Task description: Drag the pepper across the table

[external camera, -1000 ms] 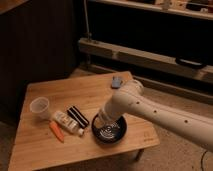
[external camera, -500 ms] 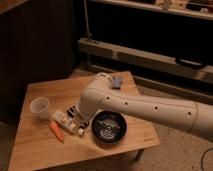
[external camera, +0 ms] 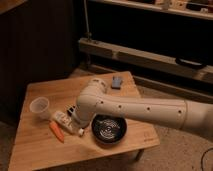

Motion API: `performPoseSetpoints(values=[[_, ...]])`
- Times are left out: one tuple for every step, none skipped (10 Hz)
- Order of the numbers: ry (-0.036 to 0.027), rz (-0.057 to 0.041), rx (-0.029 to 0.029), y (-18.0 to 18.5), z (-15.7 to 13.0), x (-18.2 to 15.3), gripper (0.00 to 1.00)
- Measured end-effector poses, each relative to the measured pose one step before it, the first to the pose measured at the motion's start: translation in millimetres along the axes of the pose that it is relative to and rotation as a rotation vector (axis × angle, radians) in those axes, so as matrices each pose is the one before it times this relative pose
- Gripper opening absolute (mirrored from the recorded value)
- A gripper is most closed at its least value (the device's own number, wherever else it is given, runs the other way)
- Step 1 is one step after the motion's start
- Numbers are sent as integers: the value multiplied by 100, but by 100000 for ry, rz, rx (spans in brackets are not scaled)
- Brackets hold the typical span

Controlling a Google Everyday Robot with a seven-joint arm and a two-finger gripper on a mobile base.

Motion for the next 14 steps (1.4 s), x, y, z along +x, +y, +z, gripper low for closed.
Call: performPoseSetpoints(values=[[-437,875,-1698,-259,261,735,80],[25,127,-829,-157,132,513,80],[257,665,-431,-111,29,341,80],[887,491,-201,112,-45,250,80],[2879,2014,2689,601,-170,223,80],[3006,1484,5757,916,-211,139,80],[2887,1404,6191,980,-242,166,80],[2319,964,4044,540,-278,316,80],[240,-345,311,-224,43,153,80],[176,-50,-773,-722,293,-107,80],[245,-267,-1536,-1160,446,-384,80],[-314,-236,-1645,-795,455,-458,80],[-456,-239,-566,-496,456,-262,80],[-322,-473,480,-412,695,-237,80]])
